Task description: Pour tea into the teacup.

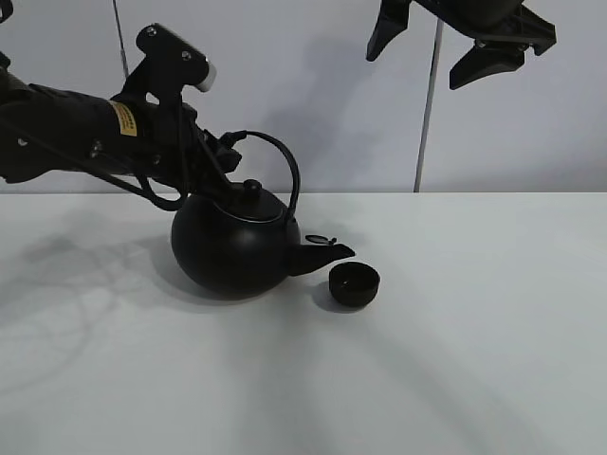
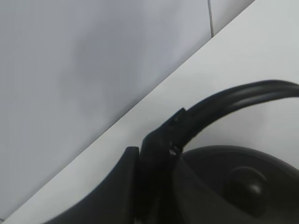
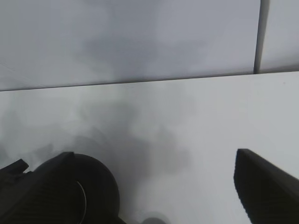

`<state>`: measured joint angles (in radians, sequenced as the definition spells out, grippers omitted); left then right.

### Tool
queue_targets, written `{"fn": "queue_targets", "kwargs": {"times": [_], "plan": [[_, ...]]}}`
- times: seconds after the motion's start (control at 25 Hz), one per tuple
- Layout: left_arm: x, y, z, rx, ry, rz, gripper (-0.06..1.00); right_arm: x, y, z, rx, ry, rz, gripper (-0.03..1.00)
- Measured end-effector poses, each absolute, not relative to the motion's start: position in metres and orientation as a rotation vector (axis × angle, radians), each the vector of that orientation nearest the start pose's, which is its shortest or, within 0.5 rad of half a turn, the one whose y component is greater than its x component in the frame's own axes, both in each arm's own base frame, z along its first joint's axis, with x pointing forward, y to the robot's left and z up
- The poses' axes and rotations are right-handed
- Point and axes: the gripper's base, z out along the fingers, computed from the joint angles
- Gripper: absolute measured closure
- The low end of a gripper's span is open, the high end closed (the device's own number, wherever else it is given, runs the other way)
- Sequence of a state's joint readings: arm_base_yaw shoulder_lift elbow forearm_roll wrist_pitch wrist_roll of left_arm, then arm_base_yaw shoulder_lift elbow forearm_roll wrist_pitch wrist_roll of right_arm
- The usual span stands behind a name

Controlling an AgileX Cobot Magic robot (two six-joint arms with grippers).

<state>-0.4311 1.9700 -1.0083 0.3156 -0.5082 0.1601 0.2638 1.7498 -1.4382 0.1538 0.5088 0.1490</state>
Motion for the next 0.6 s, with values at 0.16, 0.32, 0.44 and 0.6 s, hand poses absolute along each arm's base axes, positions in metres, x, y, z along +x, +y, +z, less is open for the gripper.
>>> {"fn": "queue_targets", "kwargs": {"times": [0.16,0.32,0.44,0.6], "plan": [[0.363,-0.1835,0.1561,0.922,1.725,-0.141,0.84,0.3896,0.1122,0.2992,-0.016,2.323,0.365,0.34],[0.363,-0.1835,0.1561,0.93,1.72,-0.134,0.84,0.3897,0.1123,0.2994,-0.016,2.321,0.365,0.34],[0.363,-0.1835,0.1561,0.938,1.716,-0.128,0.84,0.3897,0.1123,0.2994,-0.016,2.321,0.365,0.34],[0.363,-0.1835,0.1561,0.947,1.711,-0.121,0.84,0.3897,0.1123,0.2994,-0.016,2.321,0.365,0.34]]}}
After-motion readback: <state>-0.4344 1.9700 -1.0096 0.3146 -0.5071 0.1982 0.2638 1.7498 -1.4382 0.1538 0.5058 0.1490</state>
